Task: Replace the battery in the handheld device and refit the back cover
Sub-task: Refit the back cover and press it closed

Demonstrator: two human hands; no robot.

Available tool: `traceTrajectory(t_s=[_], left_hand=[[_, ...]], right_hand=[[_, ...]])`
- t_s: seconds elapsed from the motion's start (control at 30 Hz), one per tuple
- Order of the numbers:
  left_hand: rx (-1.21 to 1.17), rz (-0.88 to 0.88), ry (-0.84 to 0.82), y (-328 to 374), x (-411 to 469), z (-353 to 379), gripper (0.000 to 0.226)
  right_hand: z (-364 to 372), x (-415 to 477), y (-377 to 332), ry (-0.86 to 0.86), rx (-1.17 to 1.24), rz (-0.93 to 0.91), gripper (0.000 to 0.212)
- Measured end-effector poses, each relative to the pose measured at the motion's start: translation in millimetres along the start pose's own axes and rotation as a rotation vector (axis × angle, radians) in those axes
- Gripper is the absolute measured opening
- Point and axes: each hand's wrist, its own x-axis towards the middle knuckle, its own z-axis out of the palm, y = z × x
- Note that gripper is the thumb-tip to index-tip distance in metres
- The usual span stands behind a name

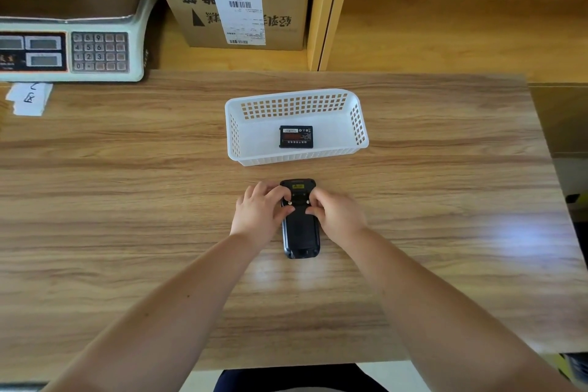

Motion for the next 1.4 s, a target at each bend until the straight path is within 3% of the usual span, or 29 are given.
traceTrajectory(t_s=[0.23, 0.9, 1.4], left_hand=[[-0.018, -0.007, 0.028, 0.8, -0.8, 1.9, 0.018], [0.123, 0.003, -0.012, 8.9, -1.1, 0.0, 0.021], [-0.050, -0.211, 0.139, 23.8, -11.3, 18.7, 0.010]], right_hand=[[2.5, -2.7, -1.2, 0.015, 0.120, 0.056, 0.015], [8.1, 3.0, -1.4, 0.015, 0.125, 0.110, 0.012], [10.7, 4.1, -1.8, -0.020, 0.218, 0.206, 0.011]])
